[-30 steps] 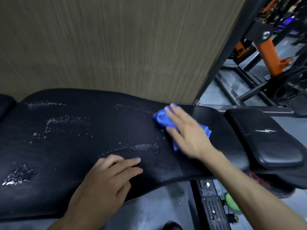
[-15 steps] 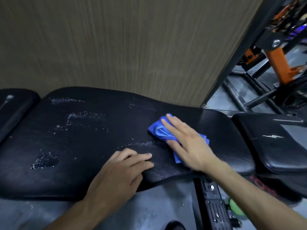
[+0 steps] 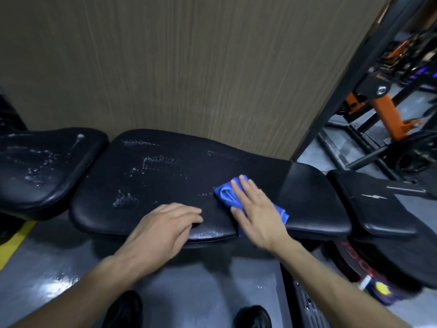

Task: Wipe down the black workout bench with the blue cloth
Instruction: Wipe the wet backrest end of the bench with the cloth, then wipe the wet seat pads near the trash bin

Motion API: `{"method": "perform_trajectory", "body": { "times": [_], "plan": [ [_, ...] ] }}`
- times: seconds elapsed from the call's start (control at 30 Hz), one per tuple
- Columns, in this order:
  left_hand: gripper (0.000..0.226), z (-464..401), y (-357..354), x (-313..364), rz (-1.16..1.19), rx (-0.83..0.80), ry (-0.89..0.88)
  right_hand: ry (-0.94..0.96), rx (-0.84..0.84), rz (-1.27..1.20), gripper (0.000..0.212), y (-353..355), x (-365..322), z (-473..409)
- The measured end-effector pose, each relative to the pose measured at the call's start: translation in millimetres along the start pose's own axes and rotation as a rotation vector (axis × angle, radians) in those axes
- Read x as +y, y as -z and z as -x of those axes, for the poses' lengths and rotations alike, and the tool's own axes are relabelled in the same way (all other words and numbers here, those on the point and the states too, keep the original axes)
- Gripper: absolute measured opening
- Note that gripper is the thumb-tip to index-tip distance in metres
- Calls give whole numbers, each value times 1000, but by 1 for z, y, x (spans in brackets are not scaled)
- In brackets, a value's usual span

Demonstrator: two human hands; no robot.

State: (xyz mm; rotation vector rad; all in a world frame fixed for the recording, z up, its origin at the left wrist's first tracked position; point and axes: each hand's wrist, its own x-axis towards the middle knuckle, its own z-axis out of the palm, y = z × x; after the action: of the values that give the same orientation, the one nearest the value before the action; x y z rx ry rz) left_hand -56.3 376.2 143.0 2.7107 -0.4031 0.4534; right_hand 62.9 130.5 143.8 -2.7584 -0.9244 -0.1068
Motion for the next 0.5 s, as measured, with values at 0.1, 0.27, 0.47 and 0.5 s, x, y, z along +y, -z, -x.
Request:
{"method": "perform_trajectory", "body": {
  "times": [0.1, 0.27, 0.47, 0.5],
  "plan": [
    [25, 4, 11, 0, 5, 35, 23, -18, -4, -36, 68, 12, 21, 33],
    [22, 24, 18, 8, -23, 5, 111, -561, 88, 2, 63, 28, 82, 46],
    [32, 32, 29, 8, 63, -77, 235, -219, 194, -22, 63, -30, -89, 40],
    [33, 32, 33, 9, 65, -104, 239, -122, 159, -19, 62, -35, -108, 44]
  ]
}}
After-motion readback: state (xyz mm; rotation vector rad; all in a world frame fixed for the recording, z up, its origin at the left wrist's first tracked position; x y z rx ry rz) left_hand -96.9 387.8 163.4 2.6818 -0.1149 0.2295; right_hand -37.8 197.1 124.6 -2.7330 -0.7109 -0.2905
